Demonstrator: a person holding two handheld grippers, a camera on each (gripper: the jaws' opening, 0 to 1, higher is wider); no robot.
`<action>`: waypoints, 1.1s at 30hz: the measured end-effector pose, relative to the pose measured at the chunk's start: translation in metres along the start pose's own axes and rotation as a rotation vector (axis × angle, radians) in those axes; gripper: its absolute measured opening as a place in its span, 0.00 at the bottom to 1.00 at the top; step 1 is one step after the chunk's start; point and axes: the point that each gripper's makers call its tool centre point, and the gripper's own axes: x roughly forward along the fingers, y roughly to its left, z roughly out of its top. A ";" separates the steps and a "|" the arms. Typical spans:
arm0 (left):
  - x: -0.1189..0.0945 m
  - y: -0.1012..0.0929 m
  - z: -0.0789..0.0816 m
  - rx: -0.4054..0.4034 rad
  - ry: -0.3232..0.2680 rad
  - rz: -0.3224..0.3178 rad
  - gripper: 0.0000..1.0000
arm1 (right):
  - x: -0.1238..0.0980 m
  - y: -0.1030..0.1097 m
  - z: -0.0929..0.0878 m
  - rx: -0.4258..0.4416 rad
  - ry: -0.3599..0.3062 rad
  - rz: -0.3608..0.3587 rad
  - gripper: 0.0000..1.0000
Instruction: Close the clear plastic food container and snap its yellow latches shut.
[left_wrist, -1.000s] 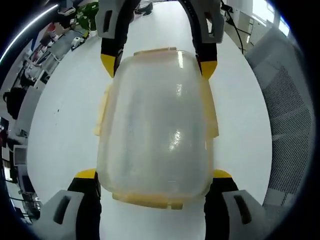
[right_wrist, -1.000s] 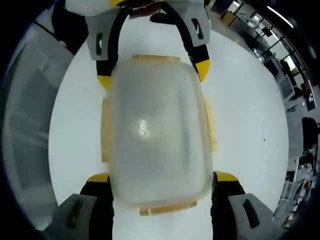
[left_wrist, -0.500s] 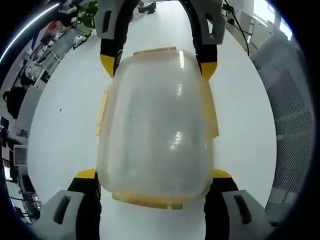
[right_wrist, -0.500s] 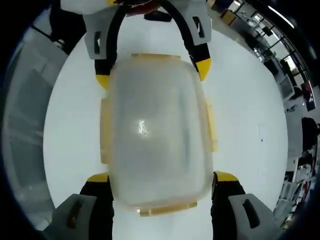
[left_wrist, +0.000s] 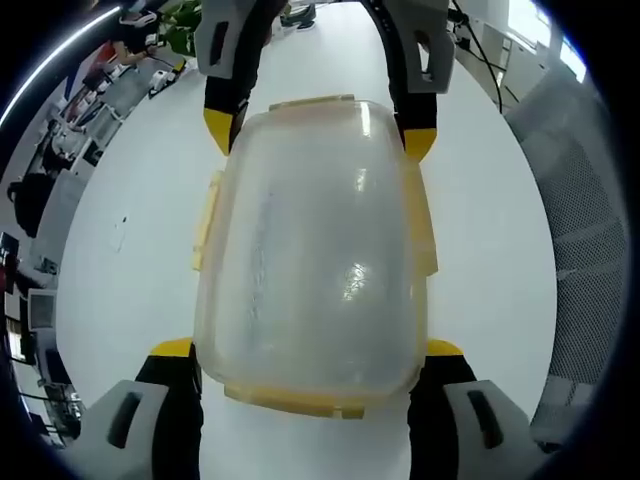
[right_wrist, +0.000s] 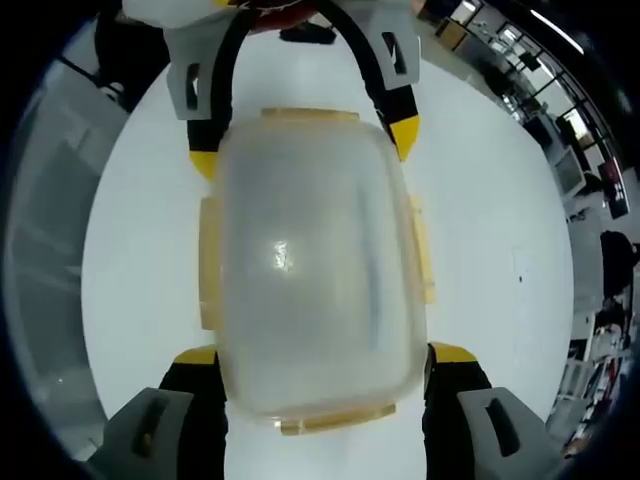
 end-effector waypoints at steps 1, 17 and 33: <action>0.000 0.000 0.000 0.001 0.002 -0.001 0.86 | 0.000 0.000 0.000 -0.001 0.002 0.000 0.81; -0.001 -0.002 0.002 0.013 0.000 0.014 0.90 | 0.001 -0.003 0.002 0.019 -0.023 -0.062 0.83; -0.021 -0.012 0.017 -0.117 -0.112 0.080 0.98 | -0.025 -0.001 0.009 0.159 -0.149 -0.163 0.83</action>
